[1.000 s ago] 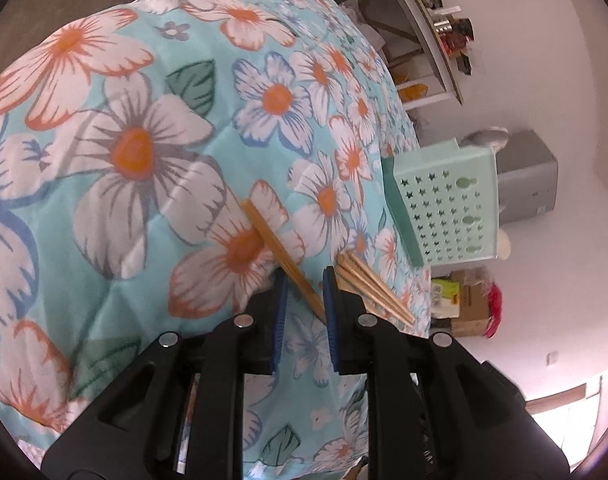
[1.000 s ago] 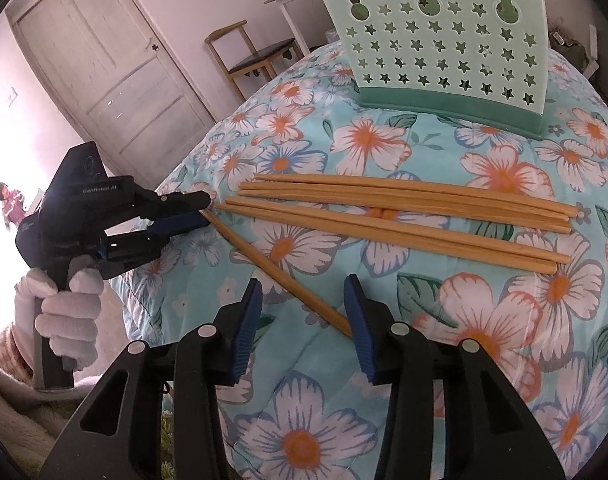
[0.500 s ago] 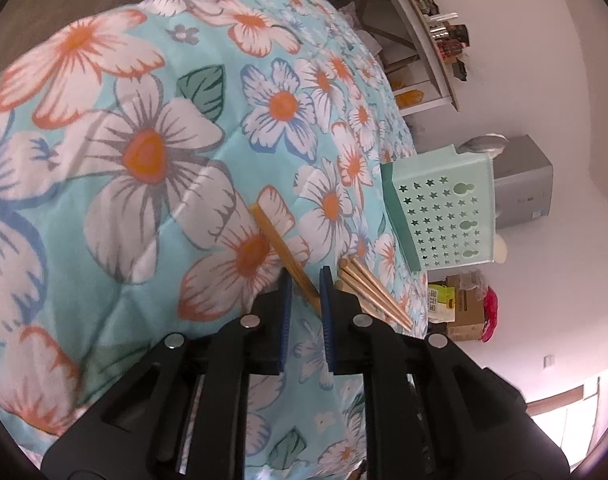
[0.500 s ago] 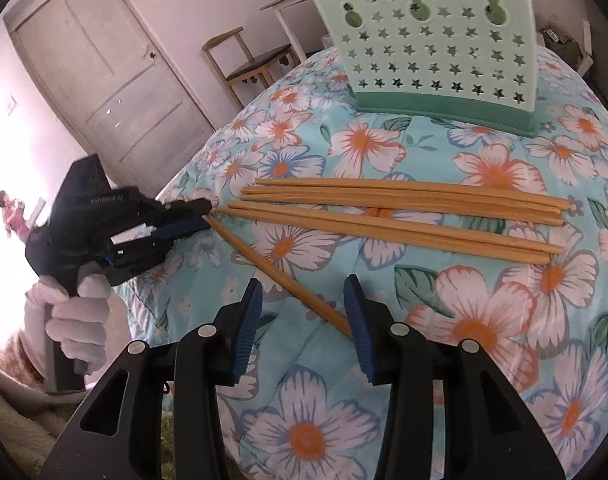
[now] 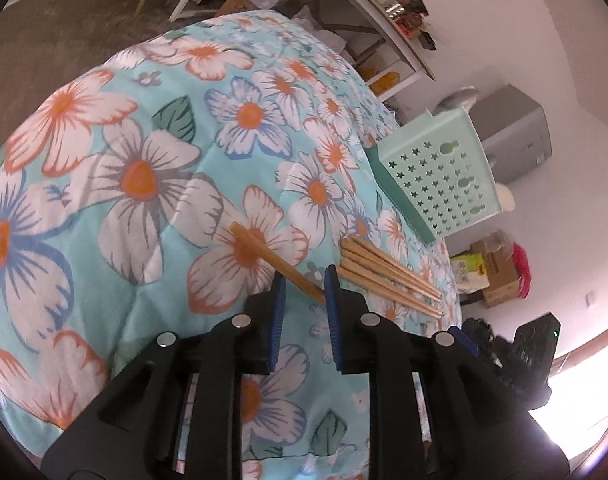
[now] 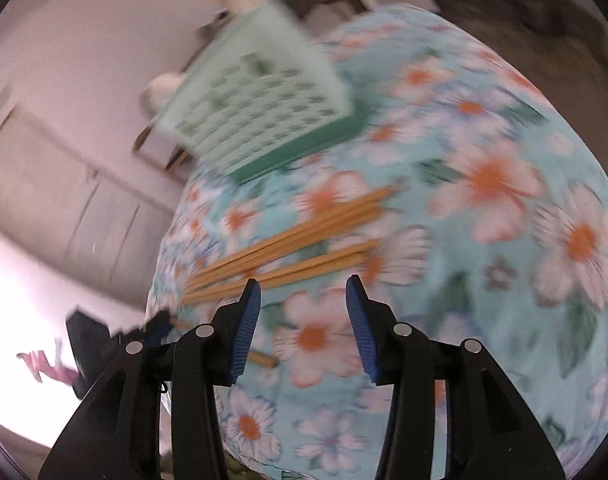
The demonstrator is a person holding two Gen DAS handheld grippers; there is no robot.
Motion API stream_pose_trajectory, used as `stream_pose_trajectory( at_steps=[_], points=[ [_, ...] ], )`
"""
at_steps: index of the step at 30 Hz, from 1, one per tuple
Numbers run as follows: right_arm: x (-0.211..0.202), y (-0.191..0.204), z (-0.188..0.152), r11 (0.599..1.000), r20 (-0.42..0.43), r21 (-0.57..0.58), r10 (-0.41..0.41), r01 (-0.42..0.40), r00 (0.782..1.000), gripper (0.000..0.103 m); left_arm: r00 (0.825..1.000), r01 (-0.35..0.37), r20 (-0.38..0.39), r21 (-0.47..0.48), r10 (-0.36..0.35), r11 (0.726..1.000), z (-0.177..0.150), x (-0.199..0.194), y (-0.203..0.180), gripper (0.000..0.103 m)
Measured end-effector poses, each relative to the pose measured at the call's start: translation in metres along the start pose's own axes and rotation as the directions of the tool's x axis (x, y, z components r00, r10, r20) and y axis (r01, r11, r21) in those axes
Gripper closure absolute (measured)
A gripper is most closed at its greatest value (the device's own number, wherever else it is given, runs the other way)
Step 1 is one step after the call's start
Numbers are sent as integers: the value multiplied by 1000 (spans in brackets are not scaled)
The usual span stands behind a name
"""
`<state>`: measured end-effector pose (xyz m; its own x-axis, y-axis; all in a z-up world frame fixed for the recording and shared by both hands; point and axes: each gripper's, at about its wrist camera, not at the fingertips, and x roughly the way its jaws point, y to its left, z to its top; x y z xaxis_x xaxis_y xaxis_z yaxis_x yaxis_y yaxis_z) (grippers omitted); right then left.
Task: Organize utensils
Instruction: 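Roll the right gripper and close it on the chopstick bundle while the left holds its chopstick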
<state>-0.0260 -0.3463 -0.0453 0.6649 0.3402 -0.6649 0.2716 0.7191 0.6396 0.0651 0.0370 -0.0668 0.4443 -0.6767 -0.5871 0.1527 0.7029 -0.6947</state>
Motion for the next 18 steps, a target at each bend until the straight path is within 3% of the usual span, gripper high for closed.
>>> stream_pose_trajectory(
  at_steps=[4,8,14,18],
  points=[
    [9,-25,0,985,-30,175,18,-12,999,59,1000,5,-3,11,-5,1000,1,2,0,84],
    [16,-35,5,961,-22,274,55,-47,998,59,1000,12,-1,18,-12,1000,1,3,1,84],
    [26,-41,15,934,-7,347,97,-88,995,59,1000,19,1,21,-19,1000,0,4,1,84],
    [30,-38,24,936,-2,342,89,-83,996,59,1000,20,2,21,-20,1000,1,5,1,84]
  ],
)
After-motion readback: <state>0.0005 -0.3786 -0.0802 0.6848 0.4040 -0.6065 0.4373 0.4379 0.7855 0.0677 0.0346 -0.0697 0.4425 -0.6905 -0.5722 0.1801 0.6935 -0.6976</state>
